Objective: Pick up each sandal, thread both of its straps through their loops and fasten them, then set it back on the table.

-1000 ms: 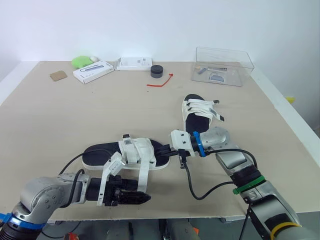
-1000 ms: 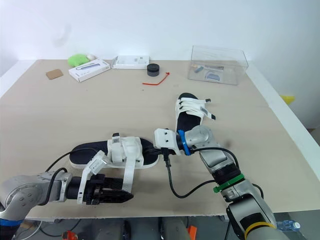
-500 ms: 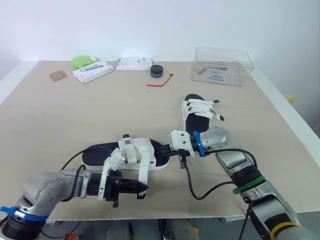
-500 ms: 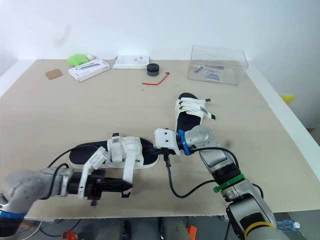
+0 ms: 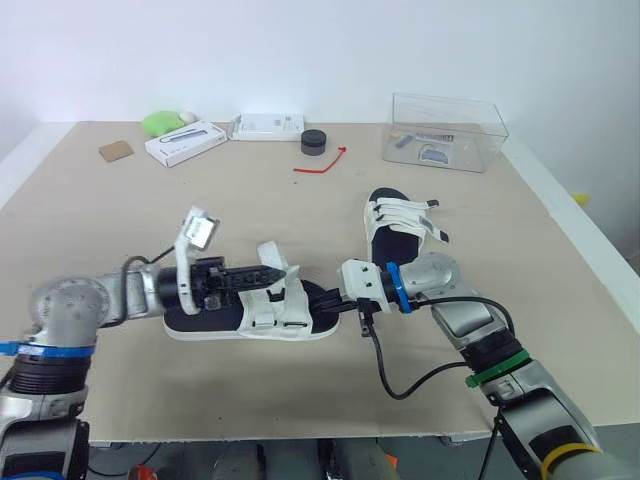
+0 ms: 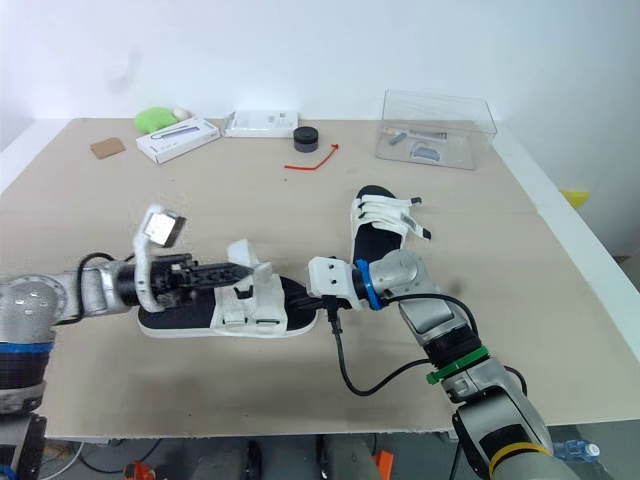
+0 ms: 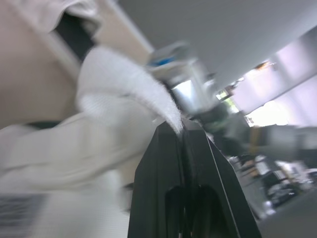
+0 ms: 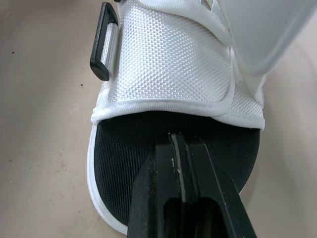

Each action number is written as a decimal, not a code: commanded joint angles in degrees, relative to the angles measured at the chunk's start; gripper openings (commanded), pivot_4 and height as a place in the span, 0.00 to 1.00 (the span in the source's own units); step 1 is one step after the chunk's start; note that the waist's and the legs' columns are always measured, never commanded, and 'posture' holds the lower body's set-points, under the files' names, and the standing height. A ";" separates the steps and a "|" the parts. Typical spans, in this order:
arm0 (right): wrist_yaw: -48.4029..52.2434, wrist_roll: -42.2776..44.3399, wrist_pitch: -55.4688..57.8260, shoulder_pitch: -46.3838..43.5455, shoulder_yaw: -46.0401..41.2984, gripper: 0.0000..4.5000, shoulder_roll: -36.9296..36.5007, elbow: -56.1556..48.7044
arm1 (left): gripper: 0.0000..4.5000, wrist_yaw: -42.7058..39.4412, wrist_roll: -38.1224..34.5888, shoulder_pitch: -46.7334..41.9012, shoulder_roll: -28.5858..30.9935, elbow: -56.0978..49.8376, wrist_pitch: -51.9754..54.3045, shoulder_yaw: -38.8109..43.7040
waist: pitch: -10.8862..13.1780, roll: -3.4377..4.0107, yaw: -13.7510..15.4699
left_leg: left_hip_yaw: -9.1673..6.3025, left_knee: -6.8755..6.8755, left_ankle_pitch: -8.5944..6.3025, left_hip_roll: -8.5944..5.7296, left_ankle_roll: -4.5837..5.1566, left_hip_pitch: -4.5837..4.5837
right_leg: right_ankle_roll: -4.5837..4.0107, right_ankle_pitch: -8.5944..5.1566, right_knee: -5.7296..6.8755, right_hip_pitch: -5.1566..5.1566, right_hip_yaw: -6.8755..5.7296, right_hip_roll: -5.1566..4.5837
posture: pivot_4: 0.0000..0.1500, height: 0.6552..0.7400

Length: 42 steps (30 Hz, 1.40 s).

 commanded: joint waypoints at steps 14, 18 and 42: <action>-1.30 -0.79 1.07 0.95 -0.51 0.00 -1.35 -1.44 | 0.01 -18.99 14.91 -5.45 1.15 4.77 0.07 -10.10 | 0.00 0.00 0.10 | -0.03 0.03 0.04 -0.03 -0.01 -0.03 | 0.04 0.04 0.00 0.00 -0.03 -0.01 | 1.00 1.00; -1.75 -0.83 1.08 1.22 -0.45 0.00 -1.25 -1.67 | 0.01 -16.39 17.48 -10.03 -2.73 9.48 -1.52 -7.68 | 0.00 0.00 0.19 | -0.09 0.05 0.04 -0.04 0.00 -0.02 | 0.04 0.05 0.01 0.02 -0.06 -0.01 | 1.00 1.00; -2.95 -1.01 1.09 0.73 -0.19 0.00 -0.73 -1.05 | 0.01 -18.96 23.64 -15.08 -2.94 9.15 4.01 -12.76 | 0.00 0.01 0.13 | -0.14 0.07 0.04 -0.04 0.01 -0.08 | 0.06 0.06 0.00 0.00 -0.07 0.01 | 1.00 1.00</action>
